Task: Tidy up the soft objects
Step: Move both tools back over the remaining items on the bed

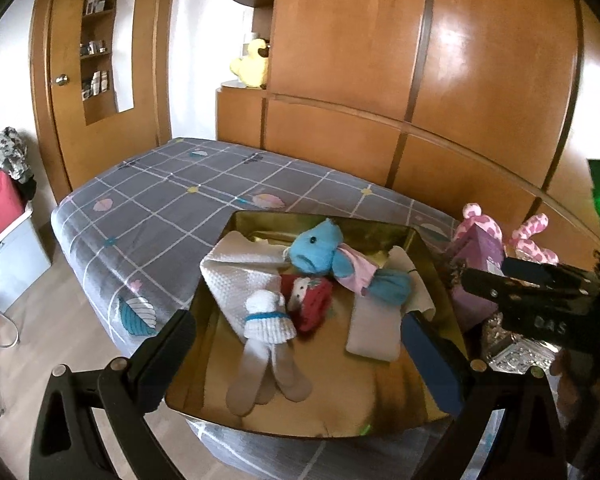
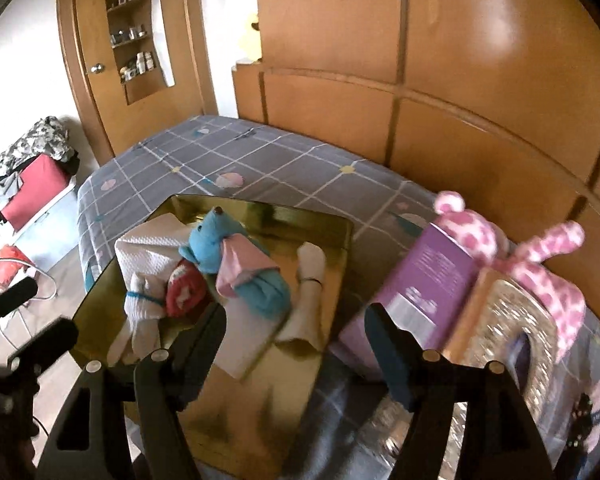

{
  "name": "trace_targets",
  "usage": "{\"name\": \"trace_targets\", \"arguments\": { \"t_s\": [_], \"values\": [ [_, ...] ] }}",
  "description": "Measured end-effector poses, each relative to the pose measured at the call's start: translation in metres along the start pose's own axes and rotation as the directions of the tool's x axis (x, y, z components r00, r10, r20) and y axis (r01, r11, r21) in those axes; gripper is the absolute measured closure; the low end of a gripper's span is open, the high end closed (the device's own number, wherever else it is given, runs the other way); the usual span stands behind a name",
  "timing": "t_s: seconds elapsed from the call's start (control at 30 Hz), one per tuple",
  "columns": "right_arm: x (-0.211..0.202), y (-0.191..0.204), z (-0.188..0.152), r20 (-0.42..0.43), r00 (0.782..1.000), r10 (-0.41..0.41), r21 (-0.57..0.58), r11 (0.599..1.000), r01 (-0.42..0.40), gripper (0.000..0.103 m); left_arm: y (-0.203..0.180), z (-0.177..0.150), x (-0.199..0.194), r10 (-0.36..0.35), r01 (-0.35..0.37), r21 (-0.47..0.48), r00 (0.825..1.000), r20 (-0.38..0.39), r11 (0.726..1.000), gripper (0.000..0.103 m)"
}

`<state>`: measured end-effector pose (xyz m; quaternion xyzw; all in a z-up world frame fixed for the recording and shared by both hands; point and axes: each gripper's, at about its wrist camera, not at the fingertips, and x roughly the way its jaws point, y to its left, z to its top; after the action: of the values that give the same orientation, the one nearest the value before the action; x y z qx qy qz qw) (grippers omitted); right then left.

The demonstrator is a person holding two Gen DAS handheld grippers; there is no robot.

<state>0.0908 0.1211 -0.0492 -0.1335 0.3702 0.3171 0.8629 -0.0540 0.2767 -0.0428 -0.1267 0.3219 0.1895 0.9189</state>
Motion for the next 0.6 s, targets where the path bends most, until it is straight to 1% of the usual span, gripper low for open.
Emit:
{"name": "trace_targets", "arguments": {
  "t_s": [0.2,0.4,0.6],
  "values": [
    [-0.026,-0.016,-0.017,0.041,0.999,-0.020,0.040,0.999,0.018,0.030,-0.012,-0.003,-0.004,-0.015,0.015,0.025,1.000,-0.006,1.000,0.000],
    [-0.051,-0.036,-0.031,0.082,0.994,-0.068,0.068,0.996,0.062,0.030,-0.024,-0.008,-0.007,-0.028,0.029,0.059,1.000,-0.010,0.998,0.000],
    [-0.074,-0.071,-0.047,0.103,0.987,-0.127,0.141,0.984,0.112,0.029,-0.044,-0.011,-0.013,-0.052,0.052,0.119,0.999,-0.005,0.992,0.000]
  ]
}}
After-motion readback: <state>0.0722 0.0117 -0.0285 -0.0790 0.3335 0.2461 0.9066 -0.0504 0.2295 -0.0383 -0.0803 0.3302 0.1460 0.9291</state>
